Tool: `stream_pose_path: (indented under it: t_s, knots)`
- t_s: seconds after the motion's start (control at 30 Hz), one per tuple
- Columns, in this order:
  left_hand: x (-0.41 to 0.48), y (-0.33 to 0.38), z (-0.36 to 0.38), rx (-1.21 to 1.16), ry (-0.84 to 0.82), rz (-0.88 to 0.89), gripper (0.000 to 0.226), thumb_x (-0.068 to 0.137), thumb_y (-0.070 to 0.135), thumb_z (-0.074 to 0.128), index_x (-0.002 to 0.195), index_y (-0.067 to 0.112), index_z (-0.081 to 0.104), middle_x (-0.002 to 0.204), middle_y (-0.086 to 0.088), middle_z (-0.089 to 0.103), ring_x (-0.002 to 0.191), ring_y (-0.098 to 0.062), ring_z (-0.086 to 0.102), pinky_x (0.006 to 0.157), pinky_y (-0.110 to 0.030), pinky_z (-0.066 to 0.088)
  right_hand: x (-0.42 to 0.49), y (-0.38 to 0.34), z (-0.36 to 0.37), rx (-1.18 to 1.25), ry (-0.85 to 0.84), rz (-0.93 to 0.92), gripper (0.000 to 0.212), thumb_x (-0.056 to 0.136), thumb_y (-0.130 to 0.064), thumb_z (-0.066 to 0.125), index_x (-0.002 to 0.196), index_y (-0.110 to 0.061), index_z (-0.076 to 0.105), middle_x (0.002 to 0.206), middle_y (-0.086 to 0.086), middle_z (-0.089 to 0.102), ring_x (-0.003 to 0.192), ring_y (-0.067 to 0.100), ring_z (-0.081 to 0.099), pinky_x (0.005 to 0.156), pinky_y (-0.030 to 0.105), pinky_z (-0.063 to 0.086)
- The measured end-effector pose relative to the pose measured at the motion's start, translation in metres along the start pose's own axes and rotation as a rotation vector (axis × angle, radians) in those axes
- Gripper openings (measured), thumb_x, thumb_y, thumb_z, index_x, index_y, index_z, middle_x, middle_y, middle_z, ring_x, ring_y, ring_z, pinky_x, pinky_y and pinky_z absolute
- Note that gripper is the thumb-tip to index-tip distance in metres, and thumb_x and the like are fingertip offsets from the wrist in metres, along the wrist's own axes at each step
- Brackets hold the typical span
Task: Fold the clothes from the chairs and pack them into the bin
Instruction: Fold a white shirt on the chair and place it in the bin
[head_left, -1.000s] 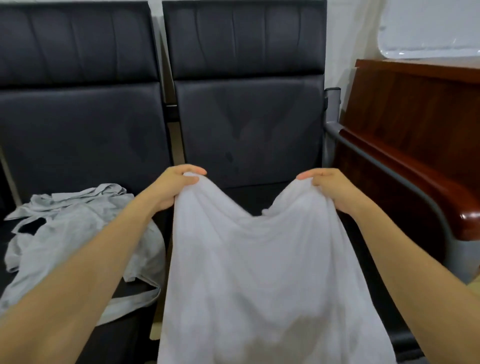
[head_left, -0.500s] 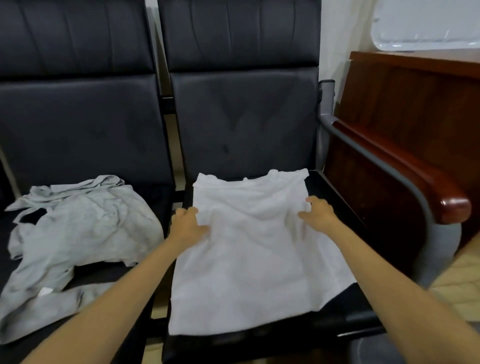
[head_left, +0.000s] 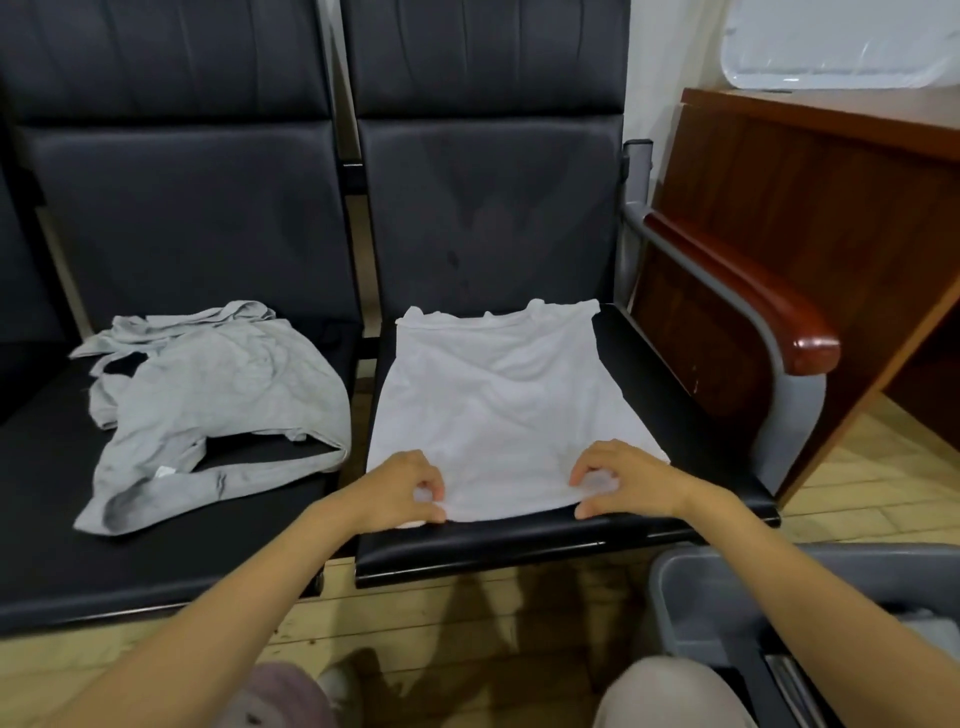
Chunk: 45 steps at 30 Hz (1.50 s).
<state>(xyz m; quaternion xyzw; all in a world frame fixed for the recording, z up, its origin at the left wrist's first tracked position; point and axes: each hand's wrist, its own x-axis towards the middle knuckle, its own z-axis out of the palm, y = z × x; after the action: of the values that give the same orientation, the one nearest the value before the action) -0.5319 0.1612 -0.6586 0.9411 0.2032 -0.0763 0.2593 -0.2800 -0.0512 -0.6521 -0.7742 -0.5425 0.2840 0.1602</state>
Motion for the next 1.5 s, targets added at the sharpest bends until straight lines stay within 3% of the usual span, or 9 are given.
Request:
stream_pose_path:
  t_s: [0.27,0.4,0.5,0.6,0.83,1.07,1.23,1.33,1.5]
  knots:
    - [0.042,0.01,-0.082,0.013,0.057,-0.153,0.018,0.09,0.018,0.065,0.106,0.012,0.06,0.104,-0.009,0.064,0.073,-0.021,0.063,0.062,-0.024,0.05,0.043,-0.022,-0.066,-0.19,0.156,0.027,0.004,0.096,-0.018,0.055,0.098,-0.019,0.058,0.094,-0.004,0.061,0.058,0.006,0.056,0.062,0.017,0.047]
    - [0.092,0.023,-0.119,-0.014,0.618,-0.156,0.049,0.093,0.002,0.051,0.14,0.01,0.037,0.146,-0.017,0.032,0.122,-0.035,0.046,0.095,-0.036,0.041,0.096,-0.04,-0.101,-0.037,0.511,0.039,0.05,0.096,-0.007,0.048,0.144,-0.014,0.034,0.149,0.012,0.037,0.13,0.026,0.043,0.103,0.032,0.037]
    - [0.121,0.018,-0.078,0.032,0.505,-0.26,0.079,0.089,0.028,0.062,0.151,0.018,0.013,0.158,-0.011,-0.003,0.14,-0.035,0.017,0.11,-0.042,0.029,0.128,-0.036,-0.074,-0.035,0.461,0.068,0.072,0.095,-0.015,0.054,0.153,-0.014,0.011,0.158,0.005,0.016,0.142,0.025,0.025,0.113,0.035,0.027]
    - [0.129,-0.002,-0.022,-0.046,0.403,-0.376,0.074,0.085,0.044,0.064,0.143,0.014,0.028,0.15,-0.013,0.017,0.135,-0.033,0.025,0.105,-0.044,0.035,0.143,-0.018,-0.025,-0.011,0.409,0.167,0.062,0.094,-0.022,0.055,0.147,-0.01,0.027,0.144,0.011,0.038,0.13,0.031,0.041,0.106,0.039,0.036]
    - [0.14,-0.012,-0.004,-0.452,0.765,-0.426,0.064,0.088,0.037,0.065,0.133,0.001,0.038,0.138,-0.013,0.028,0.126,-0.028,0.034,0.104,-0.038,0.036,0.16,-0.017,0.011,0.201,0.641,0.37,0.048,0.092,-0.055,0.048,0.107,-0.011,0.061,0.122,0.008,0.053,0.117,0.026,0.045,0.104,0.034,0.032]
    - [0.141,-0.04,-0.01,-0.618,0.834,-0.606,0.05,0.091,0.019,0.063,0.131,-0.003,0.041,0.137,-0.02,0.032,0.123,-0.034,0.039,0.102,-0.038,0.037,0.17,-0.027,0.027,0.132,0.83,0.302,0.033,0.087,-0.042,0.064,0.104,-0.014,0.06,0.116,0.004,0.047,0.117,0.024,0.036,0.099,0.032,0.025]
    - [0.143,-0.048,-0.027,-0.596,0.687,-0.613,0.009,0.085,0.022,0.068,0.08,0.017,0.063,0.118,-0.015,0.058,0.104,-0.03,0.056,0.087,-0.036,0.049,0.169,-0.036,0.024,0.093,0.758,0.256,0.022,0.092,-0.032,0.059,0.1,-0.011,0.063,0.105,0.004,0.051,0.107,0.024,0.039,0.093,0.029,0.036]
    - [0.137,-0.041,-0.032,-0.438,0.742,-0.576,0.012,0.093,0.026,0.058,0.092,0.014,0.059,0.11,-0.009,0.056,0.105,-0.029,0.051,0.092,-0.044,0.046,0.164,-0.046,0.015,0.376,0.775,0.217,0.017,0.099,-0.024,0.048,0.095,-0.007,0.049,0.084,-0.001,0.049,0.088,0.021,0.047,0.073,0.027,0.043]
    - [0.111,-0.013,-0.057,-0.584,0.937,-0.341,0.014,0.1,0.022,0.045,0.094,0.01,0.042,0.073,0.0,0.048,0.069,-0.016,0.046,0.058,-0.024,0.038,0.145,-0.071,-0.017,0.582,0.819,0.152,0.017,0.102,-0.024,0.041,0.094,-0.009,0.039,0.072,-0.002,0.046,0.063,0.009,0.043,0.054,0.018,0.037]
